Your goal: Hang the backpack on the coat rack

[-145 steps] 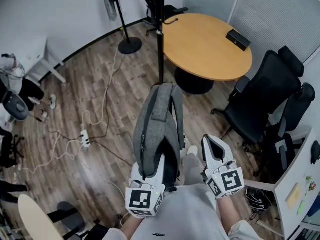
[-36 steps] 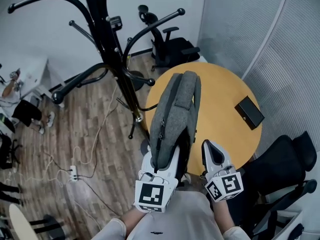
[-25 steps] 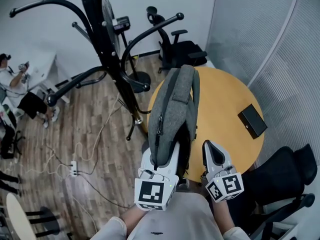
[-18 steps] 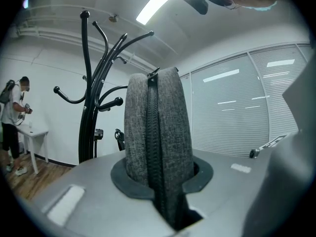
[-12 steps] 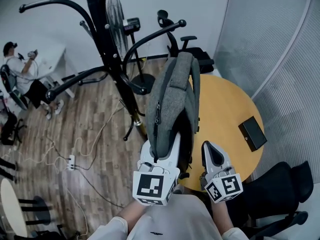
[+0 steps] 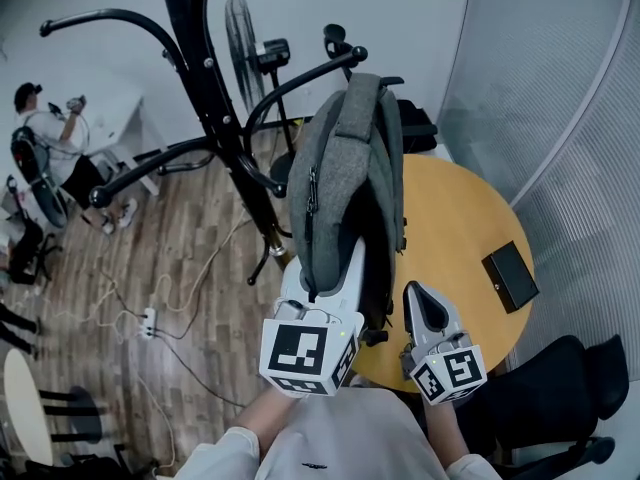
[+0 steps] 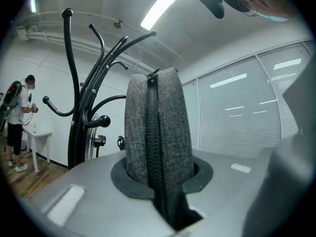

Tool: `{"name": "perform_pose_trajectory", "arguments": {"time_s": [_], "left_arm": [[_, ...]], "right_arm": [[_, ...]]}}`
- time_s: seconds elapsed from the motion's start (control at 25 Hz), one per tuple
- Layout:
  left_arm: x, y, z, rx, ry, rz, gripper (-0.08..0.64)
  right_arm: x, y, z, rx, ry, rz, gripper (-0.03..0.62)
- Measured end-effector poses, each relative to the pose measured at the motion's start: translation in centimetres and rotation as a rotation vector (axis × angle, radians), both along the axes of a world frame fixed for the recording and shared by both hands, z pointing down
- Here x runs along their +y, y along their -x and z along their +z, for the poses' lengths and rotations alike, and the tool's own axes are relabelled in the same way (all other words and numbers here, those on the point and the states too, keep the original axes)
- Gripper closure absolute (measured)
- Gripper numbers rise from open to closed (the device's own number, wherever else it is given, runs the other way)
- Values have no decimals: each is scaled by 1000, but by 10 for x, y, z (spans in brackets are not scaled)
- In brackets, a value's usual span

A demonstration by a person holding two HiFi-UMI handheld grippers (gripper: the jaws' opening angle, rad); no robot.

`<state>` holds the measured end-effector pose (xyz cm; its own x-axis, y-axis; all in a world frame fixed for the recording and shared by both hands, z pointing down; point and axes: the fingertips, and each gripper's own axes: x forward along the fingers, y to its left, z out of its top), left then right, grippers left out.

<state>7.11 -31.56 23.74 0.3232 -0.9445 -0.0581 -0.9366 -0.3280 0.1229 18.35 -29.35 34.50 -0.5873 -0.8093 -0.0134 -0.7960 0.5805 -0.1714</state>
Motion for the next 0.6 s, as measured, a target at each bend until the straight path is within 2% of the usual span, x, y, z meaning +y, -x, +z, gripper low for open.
{"name": "perform_pose_trajectory", "arguments": {"time_s": [0.36, 0.6], "left_arm": [[-28, -14, -20, 0, -18, -6, 449], [-48, -14, -22, 40, 8, -24, 449]], "right_arm": [[-15, -5, -1, -26, -2, -9, 591], [-20, -2, 5, -40, 4, -20, 589]]}}
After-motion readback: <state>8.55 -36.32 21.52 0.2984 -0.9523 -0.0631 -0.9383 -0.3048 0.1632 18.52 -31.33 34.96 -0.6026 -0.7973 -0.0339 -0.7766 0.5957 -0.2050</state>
